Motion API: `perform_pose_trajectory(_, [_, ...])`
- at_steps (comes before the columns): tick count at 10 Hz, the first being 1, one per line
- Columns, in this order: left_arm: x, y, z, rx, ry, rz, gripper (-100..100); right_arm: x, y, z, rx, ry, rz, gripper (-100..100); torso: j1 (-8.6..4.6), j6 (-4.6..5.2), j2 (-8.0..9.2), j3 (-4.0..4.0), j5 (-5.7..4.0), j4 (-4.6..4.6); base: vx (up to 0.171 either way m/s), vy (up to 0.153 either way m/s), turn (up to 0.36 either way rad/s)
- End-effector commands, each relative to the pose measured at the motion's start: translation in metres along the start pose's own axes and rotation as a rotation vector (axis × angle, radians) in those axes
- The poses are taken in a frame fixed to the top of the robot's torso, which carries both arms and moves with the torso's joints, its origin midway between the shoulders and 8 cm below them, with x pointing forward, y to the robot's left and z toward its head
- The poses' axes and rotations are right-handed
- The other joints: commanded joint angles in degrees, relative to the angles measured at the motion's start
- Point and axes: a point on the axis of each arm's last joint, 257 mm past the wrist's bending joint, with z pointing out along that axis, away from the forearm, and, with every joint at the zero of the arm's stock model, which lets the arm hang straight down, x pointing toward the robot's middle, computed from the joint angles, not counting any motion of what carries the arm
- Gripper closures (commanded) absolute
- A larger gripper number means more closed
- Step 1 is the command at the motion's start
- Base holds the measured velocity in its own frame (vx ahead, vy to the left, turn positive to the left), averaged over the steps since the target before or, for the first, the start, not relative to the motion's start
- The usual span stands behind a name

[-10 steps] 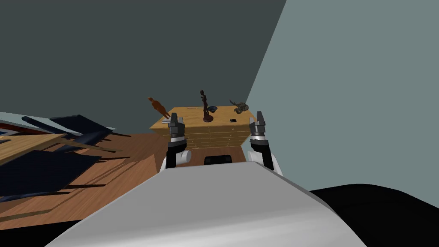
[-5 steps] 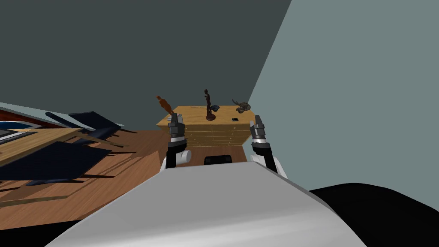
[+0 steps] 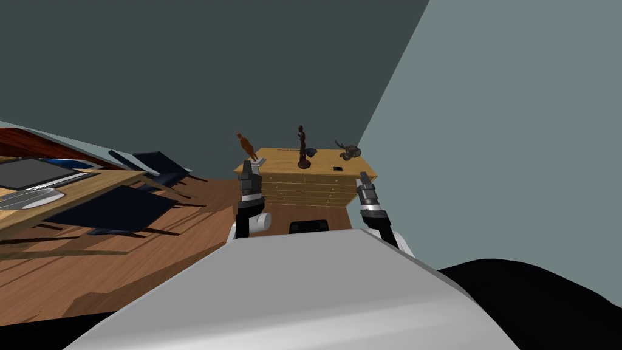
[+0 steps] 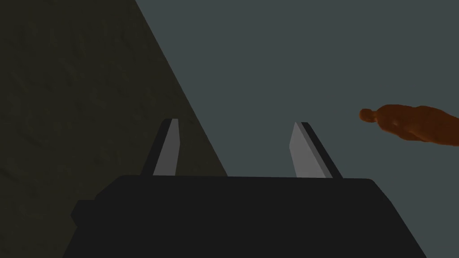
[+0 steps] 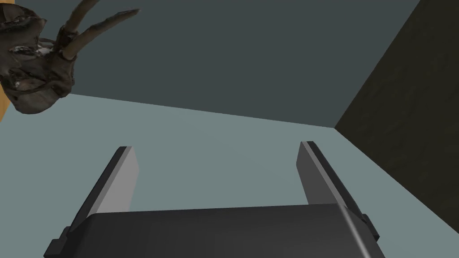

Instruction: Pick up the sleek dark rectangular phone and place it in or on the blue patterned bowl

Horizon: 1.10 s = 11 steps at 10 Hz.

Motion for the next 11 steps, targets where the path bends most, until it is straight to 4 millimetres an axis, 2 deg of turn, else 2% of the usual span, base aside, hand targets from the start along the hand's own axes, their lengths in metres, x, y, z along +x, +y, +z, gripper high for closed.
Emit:
perform_pose_trajectory(1, [0.0,0.0,0.0,0.0,0.0,0.0,0,0.0,-0.01,-0.008,0.034,0.009,-0.017,-100,0.0,0.0,0.0,0.0,0.0,0.0,-0.055,0.03,0.11])
perform_pose_trajectory(4, [0.0,0.0,0.0,0.0,0.0,0.0,0,-0.003,-0.041,-0.038,0.144,0.045,-0.085,-100,-0.01,0.03,-0.02,-0.01,0.0,0.0,-0.057,0.04,0.188])
perform_pose_trajectory(5, [0.0,0.0,0.0,0.0,0.0,0.0,0,-0.003,-0.044,-0.042,0.158,0.046,-0.087,-100,0.02,0.0,0.0,0.0,0.01,0.0,-0.043,0.033,0.138])
perform_pose_trajectory(6, [0.0,0.0,0.0,0.0,0.0,0.0,0,-0.005,-0.058,-0.058,0.212,0.066,-0.121,-100,-0.01,0.03,-0.05,-0.02,0.0,0.0,-0.043,0.047,0.265])
perform_pose_trajectory(7, [0.0,0.0,0.0,0.0,0.0,0.0,0,-0.006,-0.061,-0.063,0.226,0.068,-0.123,-100,0.02,0.0,-0.05,-0.03,0.0,-0.01,-0.036,0.034,0.14])
perform_pose_trajectory(8, [0.0,0.0,0.0,0.0,0.0,0.0,0,-0.008,-0.075,-0.08,0.28,0.089,-0.157,-100,-0.02,0.03,-0.08,-0.04,0.0,-0.01,-0.043,0.037,0.253])
perform_pose_trajectory(9, [0.0,0.0,0.0,0.0,0.0,0.0,0,-0.008,-0.078,-0.086,0.296,0.091,-0.159,-100,-0.03,0.0,-0.06,-0.03,0.0,-0.01,-0.033,0.029,0.162])
perform_pose_trajectory(10, [0.0,0.0,0.0,0.0,0.0,0.0,0,-0.01,-0.091,-0.102,0.345,0.114,-0.192,-100,-0.06,0.03,-0.09,-0.04,-0.01,-0.01,-0.031,0.043,0.373])
perform_pose_trajectory(11, [0.0,0.0,0.0,0.0,0.0,0.0,0,-0.011,-0.094,-0.11,0.368,0.118,-0.195,-100,-0.01,-0.02,-0.1,-0.05,0.0,-0.01,-0.019,0.026,0.139])
